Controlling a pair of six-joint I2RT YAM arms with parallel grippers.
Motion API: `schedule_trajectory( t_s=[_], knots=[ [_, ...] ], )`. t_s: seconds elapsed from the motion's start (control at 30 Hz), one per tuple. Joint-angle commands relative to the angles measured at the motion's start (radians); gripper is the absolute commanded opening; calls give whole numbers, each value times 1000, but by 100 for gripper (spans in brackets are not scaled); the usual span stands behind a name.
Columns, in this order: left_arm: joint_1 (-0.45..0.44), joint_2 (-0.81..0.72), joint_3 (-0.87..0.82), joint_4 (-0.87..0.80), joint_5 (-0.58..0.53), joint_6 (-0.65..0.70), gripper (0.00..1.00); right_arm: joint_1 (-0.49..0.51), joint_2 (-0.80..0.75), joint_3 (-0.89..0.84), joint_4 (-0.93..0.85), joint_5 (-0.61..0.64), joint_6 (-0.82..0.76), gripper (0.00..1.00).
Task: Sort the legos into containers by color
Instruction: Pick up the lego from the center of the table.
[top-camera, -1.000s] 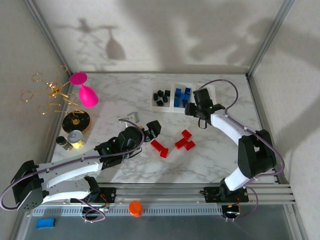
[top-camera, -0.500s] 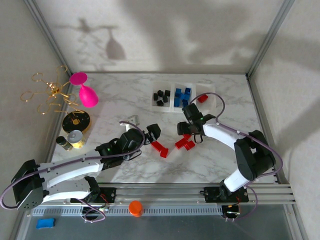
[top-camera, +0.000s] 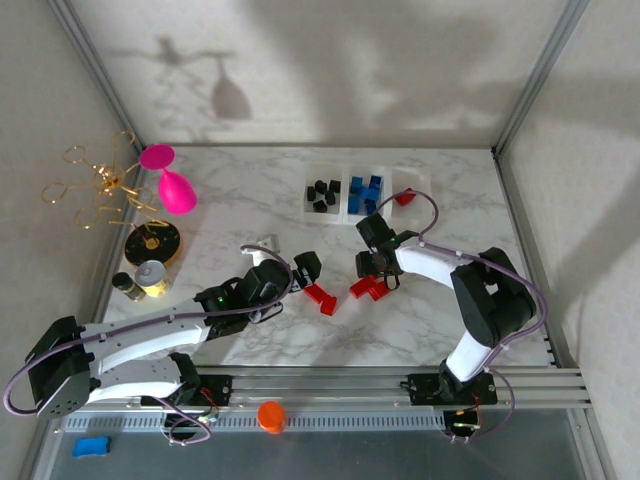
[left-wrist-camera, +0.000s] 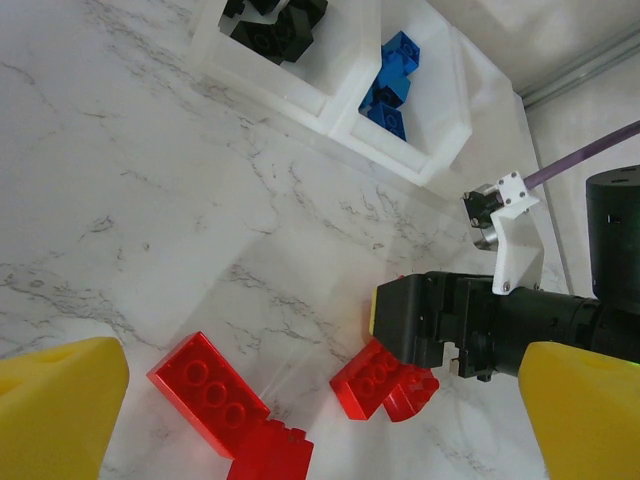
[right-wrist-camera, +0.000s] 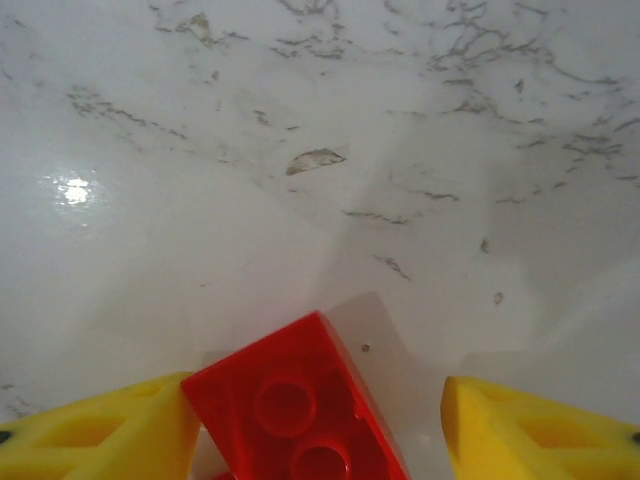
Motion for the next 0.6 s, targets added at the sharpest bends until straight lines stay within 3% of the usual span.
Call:
schedule_trajectory(
  t_s=[0.0, 0.47, 0.57],
  knots=[
    [-12, 1, -14, -13, -24, -14, 100, -1, 13, 3, 1, 45, 17, 60],
    [-13, -30, -16, -19, -36, -4, 100, -10, -4, -1, 31, 31, 11, 27],
    [-13, -35, -16, -19, -40, -4, 100, -14, -37, 0, 40, 59, 24, 26]
  ],
)
